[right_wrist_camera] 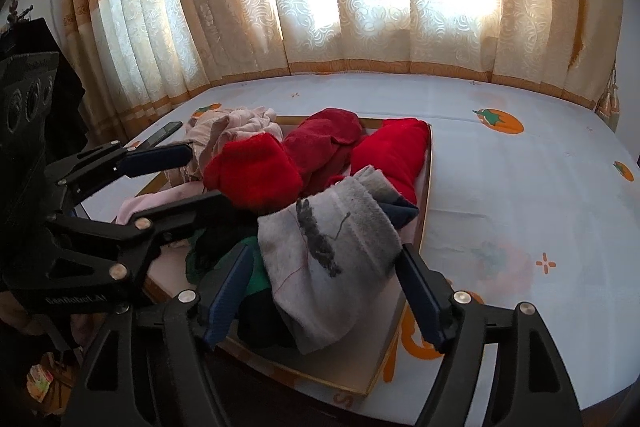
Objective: Take underwear out of drawer
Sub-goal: 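Lower both socks into the tray and open both tools, then pull both tools back from the tray down into the drawer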
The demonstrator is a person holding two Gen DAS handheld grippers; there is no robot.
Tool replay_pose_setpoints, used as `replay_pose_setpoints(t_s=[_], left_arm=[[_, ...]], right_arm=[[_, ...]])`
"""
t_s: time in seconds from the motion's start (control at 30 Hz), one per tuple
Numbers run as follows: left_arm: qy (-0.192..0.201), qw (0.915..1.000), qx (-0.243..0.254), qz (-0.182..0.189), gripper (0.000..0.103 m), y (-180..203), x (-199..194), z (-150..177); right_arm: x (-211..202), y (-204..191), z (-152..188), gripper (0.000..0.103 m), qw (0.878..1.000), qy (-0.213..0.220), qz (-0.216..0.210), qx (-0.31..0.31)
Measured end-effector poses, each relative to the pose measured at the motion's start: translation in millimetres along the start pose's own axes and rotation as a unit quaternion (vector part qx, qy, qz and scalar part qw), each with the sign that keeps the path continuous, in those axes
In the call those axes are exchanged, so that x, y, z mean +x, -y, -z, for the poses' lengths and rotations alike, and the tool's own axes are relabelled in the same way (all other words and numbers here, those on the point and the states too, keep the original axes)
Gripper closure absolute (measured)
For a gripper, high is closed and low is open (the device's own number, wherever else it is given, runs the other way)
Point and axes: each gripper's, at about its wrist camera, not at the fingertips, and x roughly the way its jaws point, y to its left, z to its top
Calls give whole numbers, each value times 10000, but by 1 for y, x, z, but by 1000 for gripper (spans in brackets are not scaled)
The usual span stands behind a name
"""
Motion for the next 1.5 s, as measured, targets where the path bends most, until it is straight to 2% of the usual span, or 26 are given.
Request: replay_pose_setpoints(t_s=[0.17,0.8,1.17,1.5], left_arm=[[125,9999,-100,50,30,-2,-13,5],[205,9991,-243,282,30,-2,-46,35],[136,9988,-224,415,29,7,-59,59],[-244,9982,-117,531,29,13,-62,92]], right_arm=[[-7,-3,6,27,10000,29,-22,6],[-24,-12,30,25,9999,-54,-103,61],[-33,-12,43,24,9999,-87,-121,78],[-51,-22,69,24,9994,-270,-202,-104]])
